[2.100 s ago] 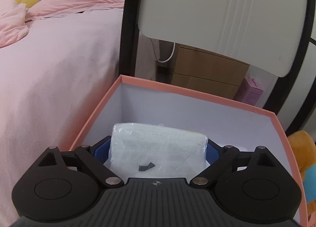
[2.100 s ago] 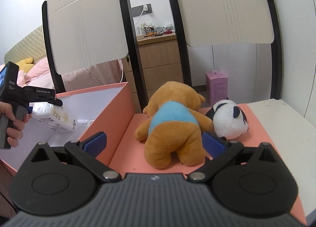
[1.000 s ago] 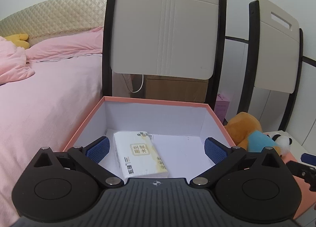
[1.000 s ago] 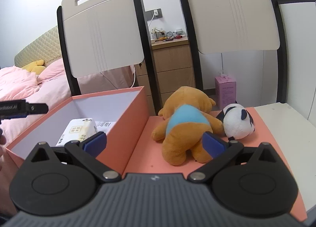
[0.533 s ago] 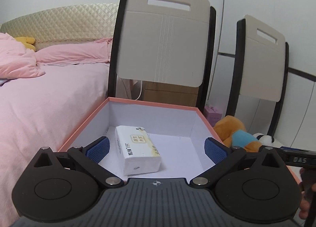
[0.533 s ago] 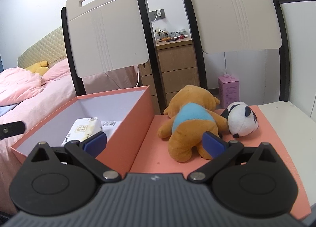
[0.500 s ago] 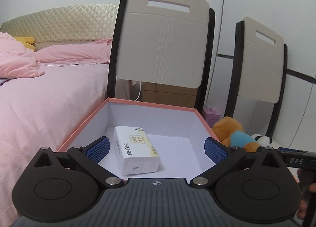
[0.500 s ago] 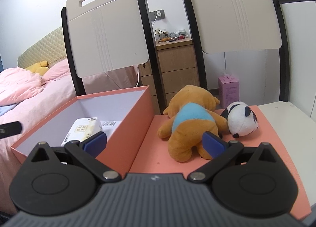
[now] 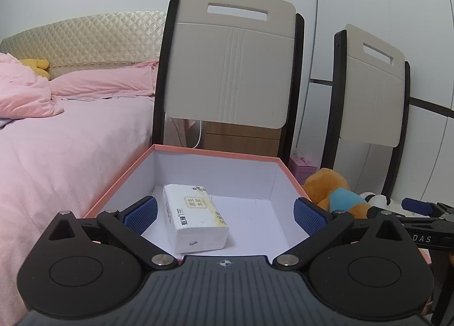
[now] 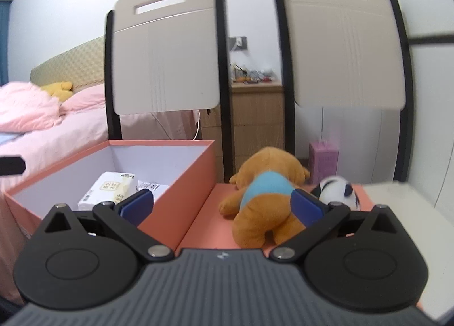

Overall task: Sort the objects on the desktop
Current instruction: 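Open the left gripper and withdraw it from the tissue pack, then reach the right gripper to the orange teddy bear and grasp it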

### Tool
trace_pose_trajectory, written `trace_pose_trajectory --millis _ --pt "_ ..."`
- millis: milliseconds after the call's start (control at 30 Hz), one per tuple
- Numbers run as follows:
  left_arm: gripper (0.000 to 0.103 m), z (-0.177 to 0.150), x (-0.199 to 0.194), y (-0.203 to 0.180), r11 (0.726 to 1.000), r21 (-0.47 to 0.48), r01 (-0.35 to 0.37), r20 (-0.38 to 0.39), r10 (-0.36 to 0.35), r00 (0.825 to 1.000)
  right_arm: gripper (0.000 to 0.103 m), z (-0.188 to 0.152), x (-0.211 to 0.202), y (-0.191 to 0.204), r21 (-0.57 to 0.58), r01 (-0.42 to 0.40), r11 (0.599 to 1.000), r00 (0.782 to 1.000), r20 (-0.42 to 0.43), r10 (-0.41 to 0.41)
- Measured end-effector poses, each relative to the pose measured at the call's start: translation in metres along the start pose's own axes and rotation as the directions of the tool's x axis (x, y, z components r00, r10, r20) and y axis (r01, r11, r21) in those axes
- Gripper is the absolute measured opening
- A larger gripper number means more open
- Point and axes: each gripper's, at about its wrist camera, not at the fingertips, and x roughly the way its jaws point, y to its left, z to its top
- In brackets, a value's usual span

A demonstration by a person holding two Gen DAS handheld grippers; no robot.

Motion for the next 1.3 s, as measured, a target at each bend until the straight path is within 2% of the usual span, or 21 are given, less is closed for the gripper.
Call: trace_pose_trajectory --millis 167,300,500,933,1167,1300 --pt "0.103 -0.001 -0.001 -0.001 1.0 0.013 0.003 -0.001 -0.003 1.0 0.103 -0.001 0.001 -0.007 0.055 -0.023 0.998 1.0 0.0 0.023" --pt "0.103 -0.002 -0.002 -0.001 1.0 0.016 0.003 -0.001 -0.003 1.0 0.103 0.003 0.008 -0.012 0.106 -0.02 0.994 0.995 -0.098 0.031" --pt "0.103 -0.003 -0.002 -0.001 1.0 0.018 0.0 -0.001 0.0 1.0 0.103 0.004 0.012 -0.011 0.1 -0.014 0.995 0.99 -0.138 0.028" --pt "0.103 -0.006 -0.01 0.003 1.0 0.009 0.0 0.002 0.0 1.0 0.103 0.008 0.026 -0.008 0.111 -0.026 0.993 0.99 -0.138 0.042" --pt "0.103 -0.004 -0.015 0.003 1.0 0.005 0.014 0.017 -0.014 1.0 0.103 0.011 0.041 -0.019 0.121 0.049 0.991 0.997 -0.07 -0.041" --pt "0.103 -0.004 -0.017 0.002 1.0 0.01 0.018 0.021 -0.018 1.0 0.103 0.009 0.058 -0.029 0.144 0.064 0.987 0.995 -0.082 -0.053"
